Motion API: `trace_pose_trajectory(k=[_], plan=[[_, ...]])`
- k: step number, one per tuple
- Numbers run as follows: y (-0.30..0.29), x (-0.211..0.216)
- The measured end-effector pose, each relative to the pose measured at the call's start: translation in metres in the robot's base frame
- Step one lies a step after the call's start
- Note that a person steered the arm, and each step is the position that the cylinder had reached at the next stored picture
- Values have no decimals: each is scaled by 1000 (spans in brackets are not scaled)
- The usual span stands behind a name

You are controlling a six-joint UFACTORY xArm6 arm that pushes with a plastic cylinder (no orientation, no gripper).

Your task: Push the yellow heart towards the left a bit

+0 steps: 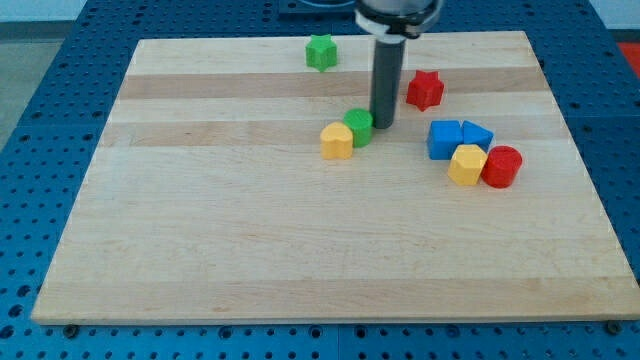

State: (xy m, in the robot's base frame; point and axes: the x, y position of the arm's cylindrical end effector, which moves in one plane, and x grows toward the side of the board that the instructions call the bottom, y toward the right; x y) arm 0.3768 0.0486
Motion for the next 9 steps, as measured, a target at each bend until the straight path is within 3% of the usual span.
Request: trace_pose_trajectory(k=[1,5,7,9], plan=[[-34,13],[-76,90],[-144,90],[-132,110]])
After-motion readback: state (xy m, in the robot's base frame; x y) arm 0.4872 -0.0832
